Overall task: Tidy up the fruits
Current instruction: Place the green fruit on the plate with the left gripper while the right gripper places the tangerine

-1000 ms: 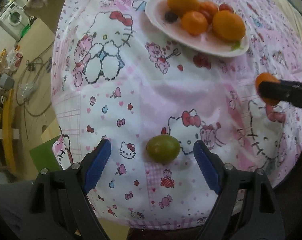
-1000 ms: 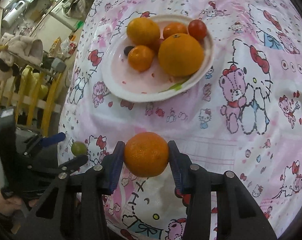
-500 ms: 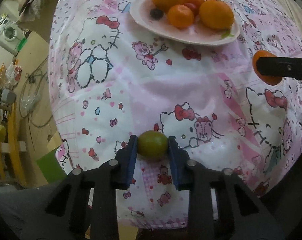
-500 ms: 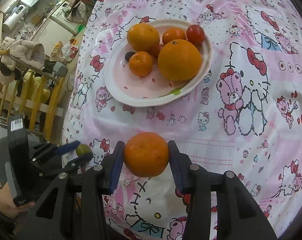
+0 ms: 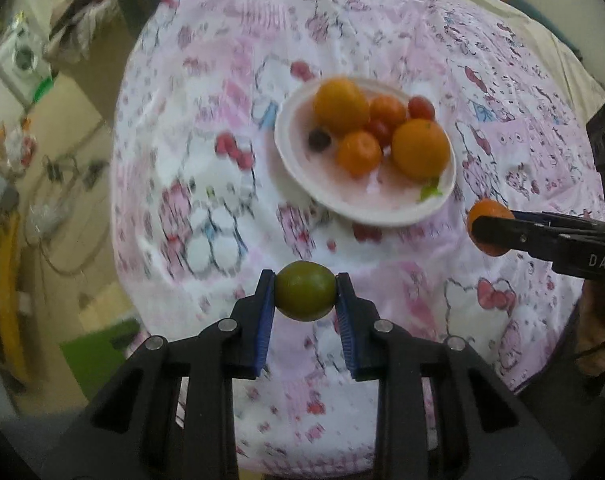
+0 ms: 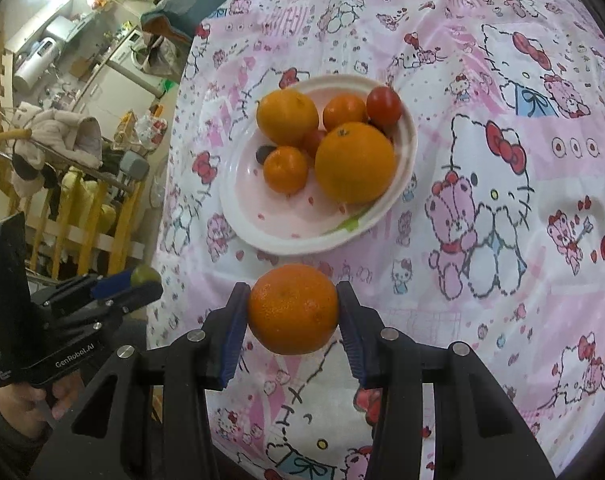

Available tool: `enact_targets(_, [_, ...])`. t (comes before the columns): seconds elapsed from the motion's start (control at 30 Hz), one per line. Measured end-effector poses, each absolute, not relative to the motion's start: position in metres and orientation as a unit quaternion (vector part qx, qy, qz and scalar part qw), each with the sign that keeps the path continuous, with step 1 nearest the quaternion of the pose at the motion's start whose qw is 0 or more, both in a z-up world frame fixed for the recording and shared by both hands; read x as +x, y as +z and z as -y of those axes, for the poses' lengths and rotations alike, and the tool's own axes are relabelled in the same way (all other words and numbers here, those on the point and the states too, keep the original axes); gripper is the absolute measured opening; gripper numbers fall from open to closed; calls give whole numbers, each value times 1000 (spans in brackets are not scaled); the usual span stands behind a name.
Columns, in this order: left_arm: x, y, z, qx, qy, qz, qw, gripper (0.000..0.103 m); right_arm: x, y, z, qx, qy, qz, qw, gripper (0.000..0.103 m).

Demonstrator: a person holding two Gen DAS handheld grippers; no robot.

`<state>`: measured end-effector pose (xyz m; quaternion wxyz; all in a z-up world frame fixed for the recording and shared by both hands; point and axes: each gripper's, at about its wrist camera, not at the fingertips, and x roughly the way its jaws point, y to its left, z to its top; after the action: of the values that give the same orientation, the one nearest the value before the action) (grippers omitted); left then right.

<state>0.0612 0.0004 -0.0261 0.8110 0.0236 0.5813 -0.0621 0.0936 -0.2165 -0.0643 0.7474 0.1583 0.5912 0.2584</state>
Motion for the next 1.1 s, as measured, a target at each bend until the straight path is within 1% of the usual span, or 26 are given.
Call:
enact_targets(0.27, [100,-24,0,35,-49,-579,813,26,130,-79,206,196,267,-601,728,46])
enact_targets(0.43, [113,-36,0,21,-47,-585,809,26,146,-98,194,208,260,-614,715,46])
enact_targets(0.57, [120,-47,-3,9,-47,-593,804,26,152,-107,189,210,254,-616,716,48])
enact_targets(0.6, [122,-49,-4,5,-47,-594,803,26,152,-109,189,213,254,-619,712,51])
enact_targets(0.63, [124,-52,-5,0,-45,-595,802,26,151,-109,190,218,254,-621,708,63])
enact_targets(0.67, [126,-55,-6,-5,-45,-597,801,26,150,-108,193,220,252,-620,710,67])
enact_targets(0.7, [128,-56,-6,-7,-45,-597,801,26,149,-106,195,218,249,-618,713,69])
enact_targets(0.8, [131,-61,0,-11,-50,-598,800,26,140,-93,203,206,242,-606,729,69])
enact_targets(1.1, [135,-68,35,-3,-81,-605,792,26,137,-80,255,262,185,-583,747,69])
